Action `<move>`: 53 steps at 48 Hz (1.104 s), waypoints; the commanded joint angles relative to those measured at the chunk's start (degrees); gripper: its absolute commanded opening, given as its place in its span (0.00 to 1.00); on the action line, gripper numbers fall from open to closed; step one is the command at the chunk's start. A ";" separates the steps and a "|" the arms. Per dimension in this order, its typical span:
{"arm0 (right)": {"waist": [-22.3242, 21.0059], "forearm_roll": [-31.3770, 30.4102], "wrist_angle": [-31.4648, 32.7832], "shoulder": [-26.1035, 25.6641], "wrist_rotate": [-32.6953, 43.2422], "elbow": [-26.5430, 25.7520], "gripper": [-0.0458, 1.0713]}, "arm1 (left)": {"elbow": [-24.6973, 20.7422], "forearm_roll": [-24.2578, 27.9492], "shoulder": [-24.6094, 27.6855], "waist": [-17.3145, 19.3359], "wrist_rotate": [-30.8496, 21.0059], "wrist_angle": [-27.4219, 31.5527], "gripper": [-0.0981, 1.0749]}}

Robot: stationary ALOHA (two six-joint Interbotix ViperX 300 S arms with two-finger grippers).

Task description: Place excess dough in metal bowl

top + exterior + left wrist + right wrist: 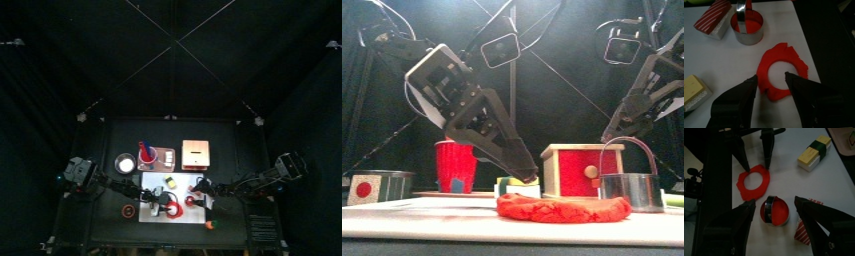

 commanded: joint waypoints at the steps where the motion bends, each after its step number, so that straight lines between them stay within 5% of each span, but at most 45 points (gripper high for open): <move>1: -0.09 0.09 -0.35 -1.23 -0.09 -0.79 0.89 | -2.64 0.62 0.00 1.23 0.00 2.37 0.80; 40: -0.09 0.53 0.00 -0.79 -0.09 -0.70 0.89 | -5.27 5.98 3.16 2.11 -0.09 5.10 0.79; 53: -0.09 0.53 0.00 -0.79 -0.09 -0.70 0.89 | -5.54 6.06 4.66 2.11 -0.26 6.06 0.66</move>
